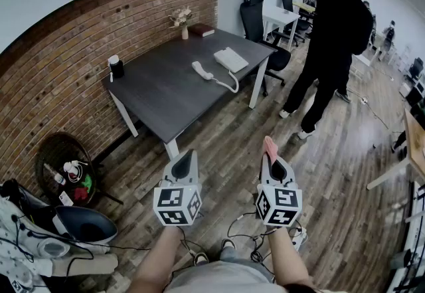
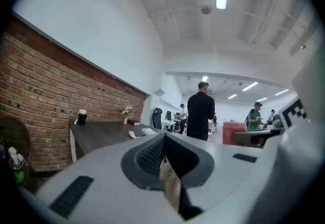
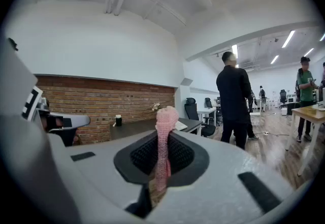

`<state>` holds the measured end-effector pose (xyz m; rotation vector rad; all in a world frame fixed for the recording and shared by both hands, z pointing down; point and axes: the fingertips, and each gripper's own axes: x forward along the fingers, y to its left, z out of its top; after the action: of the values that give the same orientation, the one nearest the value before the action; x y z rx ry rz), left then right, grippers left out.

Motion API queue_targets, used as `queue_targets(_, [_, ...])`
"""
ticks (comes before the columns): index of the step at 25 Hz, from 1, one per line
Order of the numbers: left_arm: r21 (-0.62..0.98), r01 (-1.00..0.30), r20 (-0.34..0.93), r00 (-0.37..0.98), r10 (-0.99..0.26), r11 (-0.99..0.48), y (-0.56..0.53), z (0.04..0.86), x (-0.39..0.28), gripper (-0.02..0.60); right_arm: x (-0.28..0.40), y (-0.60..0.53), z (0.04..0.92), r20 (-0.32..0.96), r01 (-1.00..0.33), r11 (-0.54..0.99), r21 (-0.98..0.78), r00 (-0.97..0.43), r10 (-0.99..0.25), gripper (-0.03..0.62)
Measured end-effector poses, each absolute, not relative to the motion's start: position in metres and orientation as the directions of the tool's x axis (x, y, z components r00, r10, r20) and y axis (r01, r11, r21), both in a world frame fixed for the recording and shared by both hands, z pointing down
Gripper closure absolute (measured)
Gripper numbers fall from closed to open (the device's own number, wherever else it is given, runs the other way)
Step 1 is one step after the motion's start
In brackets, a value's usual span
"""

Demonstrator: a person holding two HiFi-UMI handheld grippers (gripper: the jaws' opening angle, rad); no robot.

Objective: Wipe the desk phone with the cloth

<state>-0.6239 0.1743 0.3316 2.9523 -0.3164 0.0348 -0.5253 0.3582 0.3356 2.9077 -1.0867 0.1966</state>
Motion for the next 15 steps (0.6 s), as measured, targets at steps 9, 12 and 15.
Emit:
queue_targets(9, [0.169,-0.215,0.045,0.976,-0.211,-0.962,0.173,0.329,-0.611,0.577,-0.513,0.354,0.332,0.131,-0.672,-0.74,-0.022,0.732,-0.669,0.572])
queue_targets(12, [0.171,-0.224,0.054,0.975,-0.218,-0.96,0.172,0.333,-0.605,0.577,-0.504,0.355,0.336,0.141,-0.672,-0.74,-0.035,0.73,-0.669,0.571])
queue_targets(15, [0.172,-0.233,0.062,0.972,-0.225,-0.957,0.173,0.337,-0.593,0.577,-0.488,0.361,0.34,0.152,-0.66,-0.75,-0.046,0.737,-0.659,0.571])
